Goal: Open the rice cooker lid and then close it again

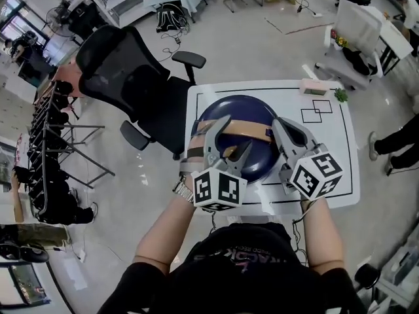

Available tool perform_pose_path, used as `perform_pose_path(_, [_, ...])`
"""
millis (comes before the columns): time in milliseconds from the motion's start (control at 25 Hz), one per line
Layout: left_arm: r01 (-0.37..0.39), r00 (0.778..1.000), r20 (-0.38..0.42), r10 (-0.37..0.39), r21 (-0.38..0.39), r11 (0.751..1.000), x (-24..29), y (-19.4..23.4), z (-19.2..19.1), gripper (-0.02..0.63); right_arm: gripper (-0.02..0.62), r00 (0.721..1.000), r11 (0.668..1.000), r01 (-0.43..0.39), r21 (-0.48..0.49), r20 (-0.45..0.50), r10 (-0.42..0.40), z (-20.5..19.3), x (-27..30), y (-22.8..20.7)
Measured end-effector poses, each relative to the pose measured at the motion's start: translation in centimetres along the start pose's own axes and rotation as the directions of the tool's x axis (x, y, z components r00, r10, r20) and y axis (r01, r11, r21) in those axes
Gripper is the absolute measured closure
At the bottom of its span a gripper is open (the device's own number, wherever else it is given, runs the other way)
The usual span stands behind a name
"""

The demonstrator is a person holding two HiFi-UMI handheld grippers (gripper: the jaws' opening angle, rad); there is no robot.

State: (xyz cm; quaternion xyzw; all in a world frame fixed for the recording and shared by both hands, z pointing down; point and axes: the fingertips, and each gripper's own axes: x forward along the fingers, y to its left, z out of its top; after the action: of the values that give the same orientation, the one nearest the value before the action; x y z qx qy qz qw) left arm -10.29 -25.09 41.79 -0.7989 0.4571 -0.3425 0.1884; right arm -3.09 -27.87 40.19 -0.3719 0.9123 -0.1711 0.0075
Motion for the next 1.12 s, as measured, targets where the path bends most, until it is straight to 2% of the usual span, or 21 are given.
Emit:
perform_pose_path(200, [0.032, 0.999, -0.002, -0.032, 0.096, 0.995, 0.9, -0.8, 0.2, 0.297, 0.594, 0.999, 0.999, 0.032, 0.012, -0.007, -0.032, -0.8, -0.1, -0.2])
perform_pose_path(400, [0.068, 0.998, -0.008, -0.067, 0.161, 0.985, 1.5, -1.4, 0.1, 0.33, 0.594, 0.998, 0.998, 0.065, 0.016, -0.017, -0.065, -1.4, -0.1, -0.3])
perform_pose_path(800, [0.087, 0.996, -0.019, -0.085, 0.25, 0.964, 2.7, -1.9, 0.1, 0.362, 0.594, 0.995, 0.995, 0.094, 0.035, -0.036, -0.093, -2.5, -0.1, -0.5])
perform_pose_path(1120, [0.103, 0.995, -0.032, -0.098, 0.274, 0.956, 3.1, -2.2, 0.1, 0.373, 0.594, 0.995, 0.995, 0.093, 0.041, -0.031, -0.092, -2.5, -0.1, -0.5])
